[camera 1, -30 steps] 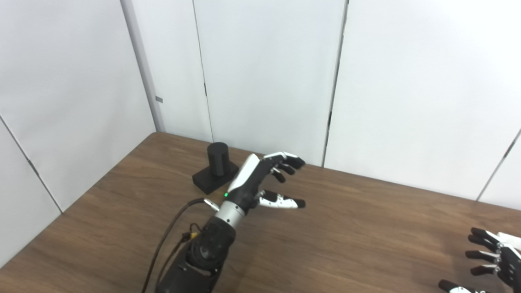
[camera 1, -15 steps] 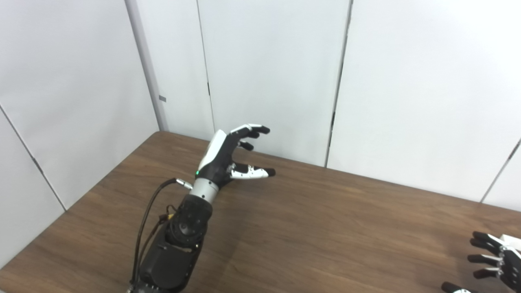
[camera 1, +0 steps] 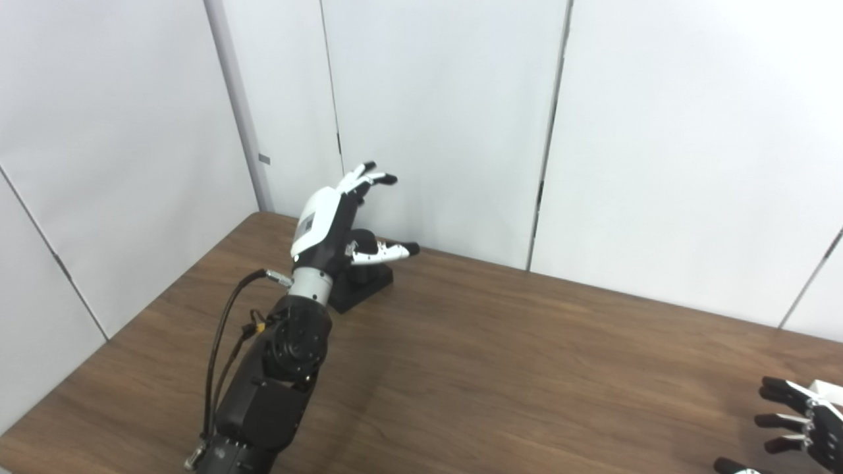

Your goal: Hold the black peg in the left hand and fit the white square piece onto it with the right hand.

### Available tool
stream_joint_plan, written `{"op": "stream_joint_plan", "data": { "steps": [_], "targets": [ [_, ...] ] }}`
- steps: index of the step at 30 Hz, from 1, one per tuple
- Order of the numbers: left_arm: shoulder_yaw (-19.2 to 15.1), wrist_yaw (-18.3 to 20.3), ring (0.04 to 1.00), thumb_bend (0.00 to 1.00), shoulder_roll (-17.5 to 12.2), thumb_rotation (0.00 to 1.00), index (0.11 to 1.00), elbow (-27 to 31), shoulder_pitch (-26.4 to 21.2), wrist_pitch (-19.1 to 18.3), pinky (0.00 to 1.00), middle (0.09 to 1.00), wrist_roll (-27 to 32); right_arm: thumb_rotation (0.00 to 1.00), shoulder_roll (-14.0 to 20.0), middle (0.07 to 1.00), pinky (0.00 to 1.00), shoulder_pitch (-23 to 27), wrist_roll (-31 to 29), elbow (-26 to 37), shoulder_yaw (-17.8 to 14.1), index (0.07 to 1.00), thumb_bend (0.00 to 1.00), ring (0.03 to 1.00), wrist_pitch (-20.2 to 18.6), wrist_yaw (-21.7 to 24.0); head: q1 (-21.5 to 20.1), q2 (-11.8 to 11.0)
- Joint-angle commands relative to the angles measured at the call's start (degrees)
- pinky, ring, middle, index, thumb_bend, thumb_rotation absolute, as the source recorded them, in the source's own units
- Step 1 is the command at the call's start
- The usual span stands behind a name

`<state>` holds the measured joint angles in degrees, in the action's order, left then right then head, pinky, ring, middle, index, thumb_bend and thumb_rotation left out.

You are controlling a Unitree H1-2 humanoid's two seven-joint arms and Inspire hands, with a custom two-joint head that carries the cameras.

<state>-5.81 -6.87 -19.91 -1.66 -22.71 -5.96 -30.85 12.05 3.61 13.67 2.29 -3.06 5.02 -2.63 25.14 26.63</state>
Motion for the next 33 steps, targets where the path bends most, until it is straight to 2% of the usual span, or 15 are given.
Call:
{"op": "stream_joint_plan", "data": {
  "steps": [1,3,5,6,10,16,22,24,29,33],
  "targets": [
    [-0.02,-2.36,0.999,0.93,-2.92,0.21,0.82,0.01,-3.35,-0.89,0.83,0.998,-3.3,0.03,0.62,0.75,0.45,1.55,-0.76,1.83,-0.72,0.744,0.47,0.626,0.88,-0.23,-0.03,0.08],
    [0.69,-3.4,1.0,0.96,-4.05,0.26,0.832,-1.18,-3.67,-2.05,0.84,1.0,-6.24,0.02,0.54,0.751,0.45,1.53,-1.09,1.87,-0.8,0.744,0.47,0.626,0.84,-0.16,0.0,0.12],
    [0.97,-4.11,1.0,0.99,-4.61,0.3,0.842,-2.23,-3.9,-3.22,0.89,1.0,-7.61,0.02,0.55,0.752,0.44,1.5,-1.31,1.93,-0.78,0.744,0.47,0.627,0.76,-0.01,0.0,0.12],
    [1.13,-4.36,1.0,1.0,-4.84,0.31,0.847,-2.62,-3.99,-3.86,0.93,1.0,-8.24,0.03,0.58,0.753,0.44,1.48,-1.28,1.93,-0.74,0.744,0.46,0.626,0.76,0.02,0.0,0.12],
    [1.65,-4.33,1.0,1.0,-5.96,0.36,0.851,-4.27,-4.38,-6.62,0.95,1.0,-9.87,0.02,0.58,0.752,0.45,1.38,-1.02,2.42,-0.72,0.744,0.46,0.623,0.26,0.07,-0.02,0.42],
    [3.21,-4.73,1.0,1.0,-7.35,0.4,0.828,-6.66,-4.57,-10.06,0.91,1.0,-12.61,0.0,0.6,0.752,0.45,1.25,-1.4,2.44,-0.91,0.746,0.46,0.624,0.7,0.08,0.01,0.71],
    [5.13,-4.38,1.0,1.0,-7.95,0.47,0.862,-9.75,-5.42,-14.49,0.87,1.0,-14.75,0.05,0.69,0.751,0.44,1.23,-1.37,2.7,-0.88,0.741,0.46,0.62,0.55,0.27,-0.02,0.76],
    [5.7,-4.12,1.0,1.0,-8.09,0.49,0.861,-10.4,-5.64,-15.73,0.86,1.0,-14.97,0.04,0.66,0.751,0.44,1.23,-1.37,2.75,-0.89,0.739,0.47,0.62,0.42,0.31,-0.02,0.76],
    [7.75,-1.86,1.0,1.0,-8.82,0.54,0.852,-12.53,-6.42,-19.72,0.84,1.0,-15.68,0.05,0.49,0.752,0.43,1.19,-1.2,3.12,-0.89,0.74,0.47,0.623,-0.26,0.34,-0.08,1.07],
    [9.27,-2.27,1.0,1.0,-9.3,0.55,0.831,-14.78,-6.52,-20.17,0.82,1.0,-16.15,0.05,0.47,0.749,0.43,1.1,-1.28,3.35,-0.86,0.737,0.46,0.615,0.0,0.33,-0.11,1.18]
  ]
}}
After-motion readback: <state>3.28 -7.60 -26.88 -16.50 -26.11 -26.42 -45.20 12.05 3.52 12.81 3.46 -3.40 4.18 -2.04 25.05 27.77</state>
